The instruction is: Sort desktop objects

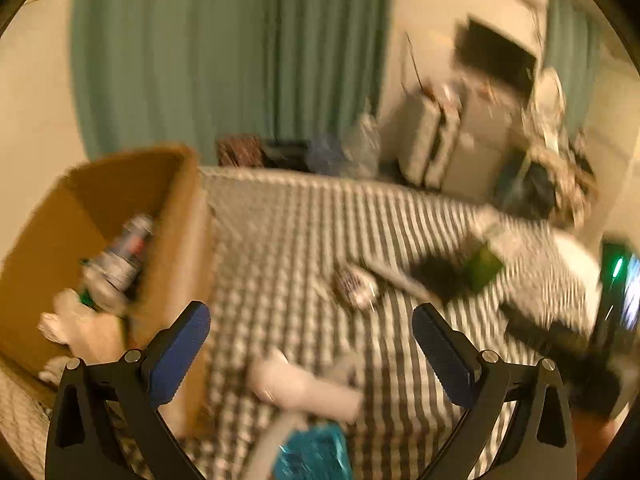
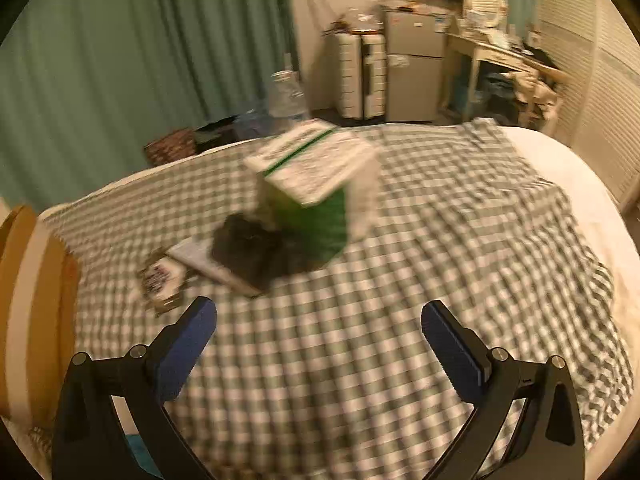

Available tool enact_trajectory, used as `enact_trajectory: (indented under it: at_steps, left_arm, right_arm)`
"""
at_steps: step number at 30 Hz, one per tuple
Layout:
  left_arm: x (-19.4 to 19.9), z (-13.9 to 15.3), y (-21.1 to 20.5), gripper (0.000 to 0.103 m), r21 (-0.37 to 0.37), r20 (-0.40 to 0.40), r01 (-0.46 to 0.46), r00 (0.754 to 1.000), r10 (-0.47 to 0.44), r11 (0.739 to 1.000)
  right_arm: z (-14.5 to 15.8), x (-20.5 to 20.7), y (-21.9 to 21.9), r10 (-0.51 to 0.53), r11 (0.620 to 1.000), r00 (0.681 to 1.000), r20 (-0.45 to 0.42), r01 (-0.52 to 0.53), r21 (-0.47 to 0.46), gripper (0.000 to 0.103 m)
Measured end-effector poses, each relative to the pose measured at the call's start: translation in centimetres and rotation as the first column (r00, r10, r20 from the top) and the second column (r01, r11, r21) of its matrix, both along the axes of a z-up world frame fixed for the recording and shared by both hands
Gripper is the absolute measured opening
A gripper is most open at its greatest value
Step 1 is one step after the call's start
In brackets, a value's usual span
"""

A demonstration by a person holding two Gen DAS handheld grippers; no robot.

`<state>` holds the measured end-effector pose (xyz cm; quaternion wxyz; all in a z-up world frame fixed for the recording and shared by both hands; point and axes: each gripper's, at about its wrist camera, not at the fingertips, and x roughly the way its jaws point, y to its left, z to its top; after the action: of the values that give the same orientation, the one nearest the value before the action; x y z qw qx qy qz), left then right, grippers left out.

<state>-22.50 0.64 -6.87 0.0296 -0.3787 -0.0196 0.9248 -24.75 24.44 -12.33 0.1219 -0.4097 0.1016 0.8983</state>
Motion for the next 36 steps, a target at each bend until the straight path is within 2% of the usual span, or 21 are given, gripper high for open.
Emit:
enact_trajectory:
  at_steps: [2, 7, 12, 16, 21, 24, 27, 31, 36]
  left_arm:
    - [-0.4, -1.5, 0.9, 0.103, -0.015, 0.023, 0.006, 1.000, -0.006, 1.000]
    - [-1.5, -4.6, 1.9, 0.103, -0.115, 0.094, -0.023, 0.995, 0.034, 0.993]
    - [-2.8, -7.3, 1.4, 0.103, -0.084, 0.188, -0.026, 0.981, 0.042, 0.996]
    - [-3.0, -9.1, 1.9, 0.103, -0.154, 0.205, -0.005, 0.978, 0.036, 0.988]
    - [-3.8, -11.3, 2.1, 0.103, -0.206, 0.244, -0.008, 0.968, 0.059, 0.979]
    - [-4.3, -12.3, 2.5, 0.103, -0.243, 0.267, 0.006, 0.962, 0.061, 0.970]
    - [-4.2, -13.1, 3.0, 0.103, -0.279, 0.276, 0.018, 0.959, 0.063, 0.960]
    - [-4.2, -13.3, 2.8, 0.103, -0.258, 0.270, 0.017, 0.961, 0.055, 0.966]
    - [-4.0, -13.0, 2.6, 0.103, -0.233, 0.239, 0.021, 0.970, 0.036, 0.972]
  right_arm:
    - [-0.1, 0.5, 1.2, -0.020, 1.000, 1.000, -0.013, 0.020, -0.008, 0.103]
    - [0.2, -0.3, 3.2, -0.018, 0.998, 0.998, -0.064, 0.014, -0.057, 0.103]
    - [1.5, -2.9, 3.7, 0.071, 0.997, 0.992, -0.104, -0.074, -0.025, 0.103]
    - [2.0, -5.4, 3.9, 0.185, 0.982, 0.973, -0.136, -0.189, -0.013, 0.103]
    - [1.4, -8.2, 3.6, 0.256, 0.963, 0.961, -0.105, -0.244, 0.112, 0.103]
    - [0.9, -9.0, 3.1, 0.302, 0.950, 0.948, -0.099, -0.291, 0.113, 0.103]
    - [-0.4, -10.3, 2.3, 0.341, 0.933, 0.939, -0.035, -0.334, 0.134, 0.103]
    - [-1.8, -11.0, 1.2, 0.324, 0.921, 0.946, -0.001, -0.314, 0.232, 0.103]
    - [-2.4, -10.5, 1.5, 0.294, 0.932, 0.956, -0.006, -0.285, 0.223, 0.094]
